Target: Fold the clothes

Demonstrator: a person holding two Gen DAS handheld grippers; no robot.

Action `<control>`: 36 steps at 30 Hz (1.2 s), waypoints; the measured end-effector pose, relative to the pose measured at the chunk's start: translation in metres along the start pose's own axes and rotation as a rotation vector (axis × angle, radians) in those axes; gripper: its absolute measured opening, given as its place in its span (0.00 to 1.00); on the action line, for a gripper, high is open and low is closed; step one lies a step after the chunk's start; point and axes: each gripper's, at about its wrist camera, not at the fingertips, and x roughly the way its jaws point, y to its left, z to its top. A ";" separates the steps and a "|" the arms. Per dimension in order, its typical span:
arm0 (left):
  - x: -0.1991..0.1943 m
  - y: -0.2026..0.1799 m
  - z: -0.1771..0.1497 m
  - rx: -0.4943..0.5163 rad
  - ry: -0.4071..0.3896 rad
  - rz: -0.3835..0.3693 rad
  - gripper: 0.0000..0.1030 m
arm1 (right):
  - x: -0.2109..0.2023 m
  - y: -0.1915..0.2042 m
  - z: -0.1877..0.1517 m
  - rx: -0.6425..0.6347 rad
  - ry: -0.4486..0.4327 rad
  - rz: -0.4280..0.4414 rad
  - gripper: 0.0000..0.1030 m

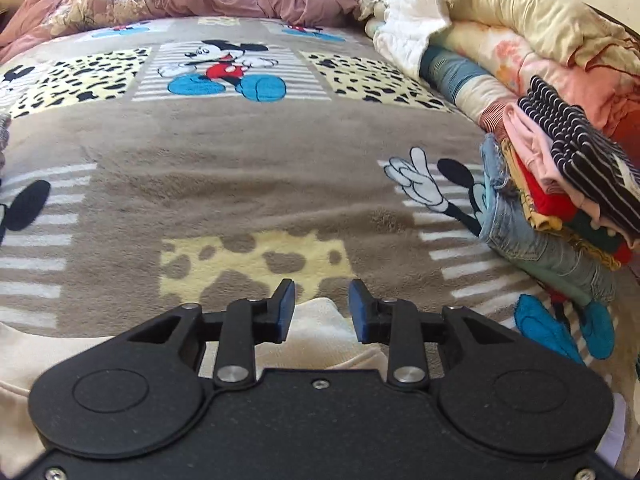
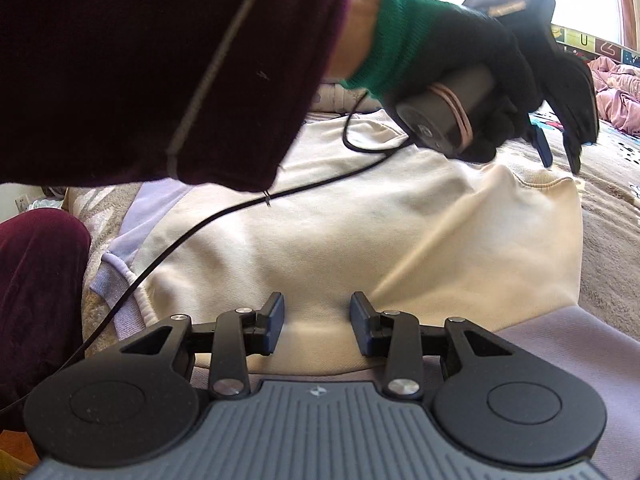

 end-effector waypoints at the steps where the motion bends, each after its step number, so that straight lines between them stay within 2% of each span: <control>1: -0.005 0.002 0.001 -0.004 -0.010 -0.006 0.28 | 0.000 -0.001 0.001 -0.001 0.000 -0.001 0.38; 3: -0.017 0.003 -0.002 0.014 -0.021 -0.006 0.28 | 0.001 -0.005 0.003 -0.002 0.002 -0.002 0.38; 6: -0.016 -0.003 -0.011 0.048 0.002 -0.013 0.28 | 0.011 -0.017 0.009 -0.006 0.005 -0.004 0.38; 9: 0.003 -0.016 -0.016 0.092 0.033 0.001 0.28 | 0.028 -0.035 0.019 -0.009 0.007 -0.006 0.38; 15: 0.050 -0.036 -0.028 0.134 0.058 0.057 0.28 | 0.034 -0.035 0.018 -0.006 0.004 -0.005 0.38; 19: 0.046 -0.036 -0.024 0.142 0.065 0.050 0.28 | 0.037 -0.039 0.023 0.003 0.004 0.006 0.39; 20: 0.043 -0.034 -0.022 0.131 0.061 0.040 0.28 | 0.037 -0.039 0.023 0.005 0.004 0.008 0.39; 22: 0.026 -0.020 -0.017 0.047 0.022 -0.020 0.28 | 0.037 -0.041 0.024 0.005 0.003 0.008 0.39; 23: 0.020 -0.015 -0.014 0.027 0.005 -0.020 0.28 | 0.037 -0.041 0.025 0.003 0.003 0.006 0.39; 26: 0.013 -0.008 -0.006 -0.022 0.008 -0.005 0.31 | 0.038 -0.042 0.027 -0.001 0.005 0.002 0.39; 29: 0.015 -0.019 -0.002 0.040 0.010 0.042 0.33 | 0.039 -0.045 0.029 -0.001 0.007 0.002 0.39; 31: 0.018 -0.016 0.001 0.028 0.016 0.074 0.33 | 0.040 -0.047 0.029 0.005 0.005 0.007 0.40; 33: 0.012 -0.003 0.002 -0.026 0.009 0.071 0.34 | 0.043 -0.048 0.030 0.019 0.005 0.018 0.40; 36: -0.010 0.026 0.001 -0.063 -0.013 0.086 0.43 | 0.043 -0.055 0.032 0.071 0.004 0.053 0.43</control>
